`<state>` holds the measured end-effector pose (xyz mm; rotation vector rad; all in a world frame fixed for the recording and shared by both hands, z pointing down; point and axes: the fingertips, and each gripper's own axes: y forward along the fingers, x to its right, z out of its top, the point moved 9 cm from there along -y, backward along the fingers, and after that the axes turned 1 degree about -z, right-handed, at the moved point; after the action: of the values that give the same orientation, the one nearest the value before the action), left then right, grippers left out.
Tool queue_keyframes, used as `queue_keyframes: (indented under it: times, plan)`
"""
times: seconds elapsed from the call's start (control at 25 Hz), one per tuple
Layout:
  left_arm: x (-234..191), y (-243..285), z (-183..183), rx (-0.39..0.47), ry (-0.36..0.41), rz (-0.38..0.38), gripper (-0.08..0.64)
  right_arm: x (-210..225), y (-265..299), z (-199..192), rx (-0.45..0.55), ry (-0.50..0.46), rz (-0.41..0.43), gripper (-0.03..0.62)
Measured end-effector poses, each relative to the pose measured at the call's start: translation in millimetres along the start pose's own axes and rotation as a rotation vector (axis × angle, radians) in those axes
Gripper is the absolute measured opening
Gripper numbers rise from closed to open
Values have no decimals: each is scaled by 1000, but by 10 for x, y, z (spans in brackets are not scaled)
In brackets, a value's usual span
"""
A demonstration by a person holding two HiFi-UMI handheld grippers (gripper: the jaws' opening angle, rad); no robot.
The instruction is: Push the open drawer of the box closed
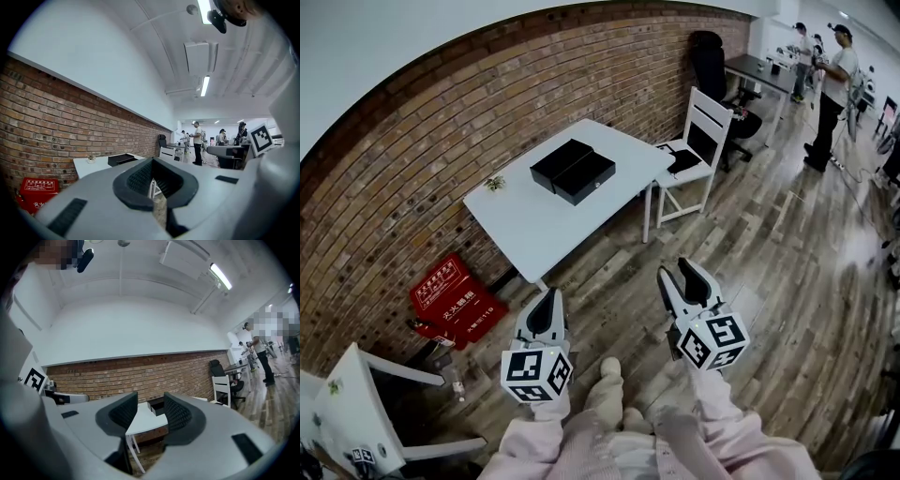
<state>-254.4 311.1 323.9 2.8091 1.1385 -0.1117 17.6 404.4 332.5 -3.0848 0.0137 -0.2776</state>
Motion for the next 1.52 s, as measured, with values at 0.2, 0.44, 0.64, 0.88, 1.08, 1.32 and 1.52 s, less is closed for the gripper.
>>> queue_keyframes:
  times: [0.2,0.44,0.64,0.88,1.08,1.32,1.52]
  plan:
    - [-102,312,-57,-10,-11,-5,-5,159,252,-85,-13,3,-14,158]
    - [-338,803,-64,-29,-17,-10,-5,349,733,-159,-40,-3,-36,156]
    - [-594,1218,-53,-50,-29,-11,-5,451,1180,-190,-66,-1,-42,156]
    - [-839,1639,-74,-69,-47,-28,-5,554,1607,-221,-77,-4,-56,156]
    - [-1028,1926,-92,-85,-65,-40,-5,570,1936,-233,-88,-9,-58,156]
    - [-1145,2161,-185,-115,-81,-64,-5,601,2166,-315,-104,-2,-68,156]
    - [-1227,2305,-254,-141,-99,-68,-5,651,2355,-394,-128,15,-70,156]
